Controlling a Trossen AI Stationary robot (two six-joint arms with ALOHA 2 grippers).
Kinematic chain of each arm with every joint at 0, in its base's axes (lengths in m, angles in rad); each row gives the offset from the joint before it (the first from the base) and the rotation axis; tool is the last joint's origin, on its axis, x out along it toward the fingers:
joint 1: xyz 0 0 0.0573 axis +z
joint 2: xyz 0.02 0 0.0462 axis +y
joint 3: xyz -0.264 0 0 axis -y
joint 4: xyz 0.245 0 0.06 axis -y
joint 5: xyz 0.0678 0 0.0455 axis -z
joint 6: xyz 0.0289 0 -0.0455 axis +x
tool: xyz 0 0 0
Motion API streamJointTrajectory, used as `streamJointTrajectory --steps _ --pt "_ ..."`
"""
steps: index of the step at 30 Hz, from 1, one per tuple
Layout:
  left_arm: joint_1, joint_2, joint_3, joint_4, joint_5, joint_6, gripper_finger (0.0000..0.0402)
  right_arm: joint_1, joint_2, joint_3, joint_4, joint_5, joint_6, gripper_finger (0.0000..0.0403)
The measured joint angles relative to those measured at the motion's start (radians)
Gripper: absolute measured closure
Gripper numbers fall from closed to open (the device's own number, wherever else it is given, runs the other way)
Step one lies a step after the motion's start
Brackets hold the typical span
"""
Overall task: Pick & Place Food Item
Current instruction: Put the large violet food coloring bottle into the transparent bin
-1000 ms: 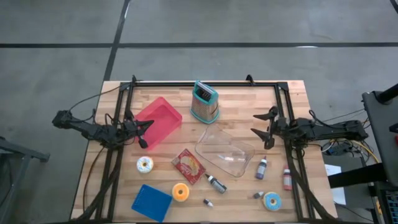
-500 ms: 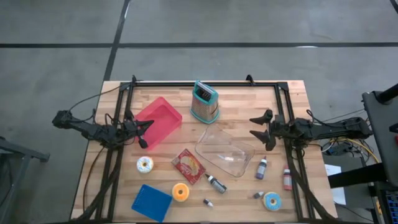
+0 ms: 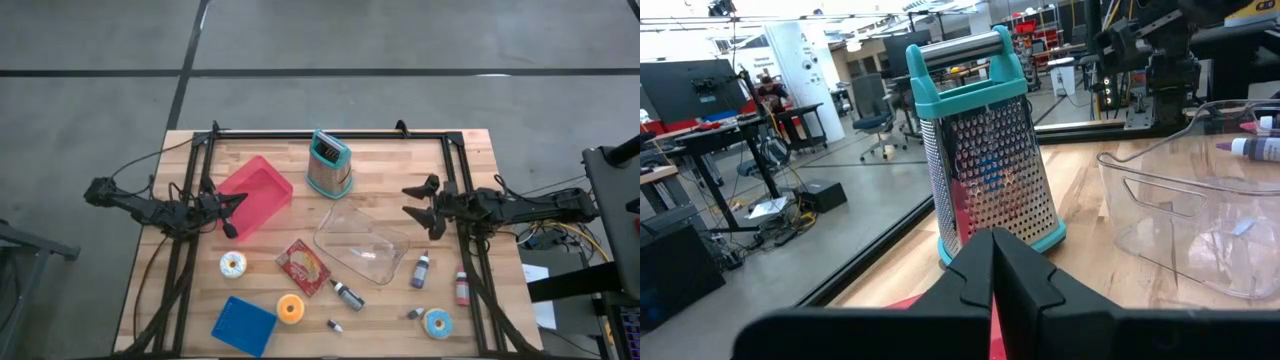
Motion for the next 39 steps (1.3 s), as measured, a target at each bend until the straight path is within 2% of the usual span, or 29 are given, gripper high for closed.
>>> streamJointTrajectory --steps 5,9,11,18,21,24,29,35,39 --pt "0.000 0.000 0.000 0.000 0.000 0.000 0.0396 0.000 0.038 0.019 -0.003 0.009 0.004 0.0101" --pt "0.000 0.000 0.000 0.000 0.000 0.000 0.0396 0.000 0.067 0.033 0.000 0.104 0.035 0.0101" --pt "0.000 0.000 0.000 0.000 0.000 0.000 0.0396 0.000 0.077 0.033 -0.003 0.102 0.082 0.0101" --pt "0.000 0.000 0.000 0.000 0.000 0.000 0.0396 0.003 0.143 0.033 -0.003 -0.107 0.355 0.0101" --pt "0.000 0.000 0.000 0.000 0.000 0.000 0.0396 0.003 0.199 0.033 -0.010 -0.091 0.583 0.0101" --pt "0.000 0.000 0.000 0.000 0.000 0.000 0.0396 0.002 0.254 0.033 -0.012 -0.036 0.674 0.0101" --pt "0.000 0.000 0.000 0.000 0.000 0.000 0.0396 0.007 0.314 0.085 -0.011 -0.031 0.588 0.0101" --pt "0.000 0.000 0.000 0.000 0.000 0.000 0.0396 0.007 0.388 0.249 -0.011 -0.029 0.495 0.0101" --pt "0.000 0.000 0.000 0.000 0.000 0.000 0.0396 0.026 0.486 0.404 -0.154 -0.031 0.503 0.0101"
